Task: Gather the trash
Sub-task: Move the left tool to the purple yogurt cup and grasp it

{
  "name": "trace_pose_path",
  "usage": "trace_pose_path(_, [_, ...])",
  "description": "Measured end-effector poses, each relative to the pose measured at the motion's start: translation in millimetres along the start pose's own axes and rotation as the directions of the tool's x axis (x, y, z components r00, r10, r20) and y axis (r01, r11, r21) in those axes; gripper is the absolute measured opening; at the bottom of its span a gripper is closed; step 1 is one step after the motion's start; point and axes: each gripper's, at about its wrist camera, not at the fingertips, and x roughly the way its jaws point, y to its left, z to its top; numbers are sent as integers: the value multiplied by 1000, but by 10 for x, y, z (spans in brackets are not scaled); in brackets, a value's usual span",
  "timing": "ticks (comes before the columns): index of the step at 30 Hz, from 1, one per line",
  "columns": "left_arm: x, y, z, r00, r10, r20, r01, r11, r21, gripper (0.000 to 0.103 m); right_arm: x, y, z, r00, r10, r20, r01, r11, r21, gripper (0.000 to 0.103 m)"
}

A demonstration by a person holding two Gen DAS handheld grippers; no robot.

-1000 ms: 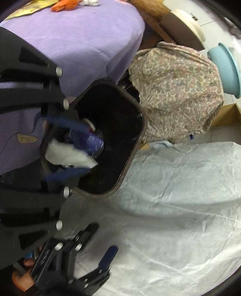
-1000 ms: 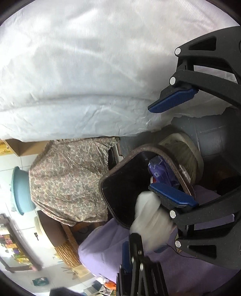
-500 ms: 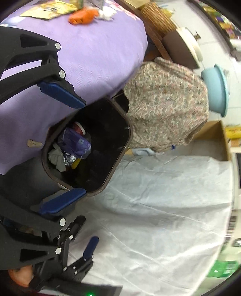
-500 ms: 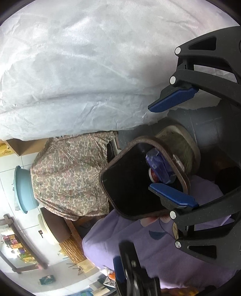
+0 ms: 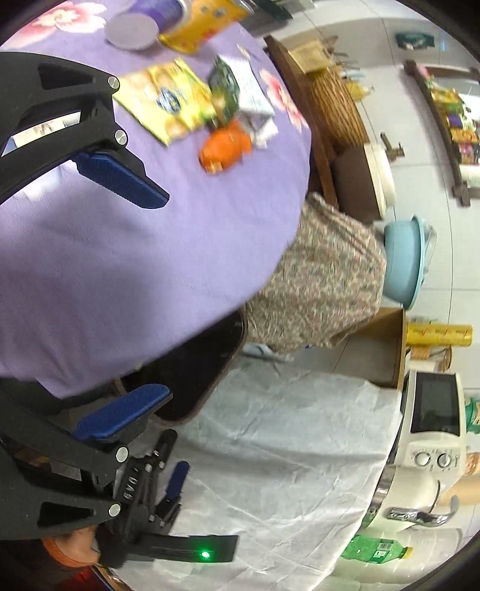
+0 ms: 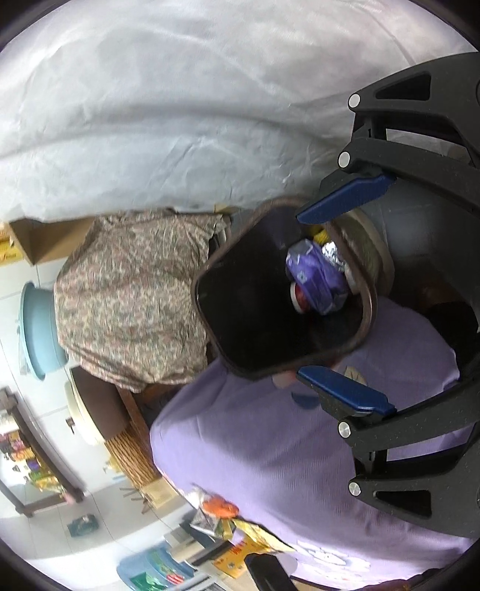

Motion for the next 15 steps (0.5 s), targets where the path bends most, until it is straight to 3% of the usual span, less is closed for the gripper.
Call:
trace_pose_path(9, [-381,666,-297,994,110,8,-109,991,-80,96,-79,574,74,994,113,0,-113,987,-114,84])
trace_pose_path(15, [-636,1255,-427,971,240,24,-232,958,-168,96,-120,1031,101,985,174,-13,-173,961,-214,84])
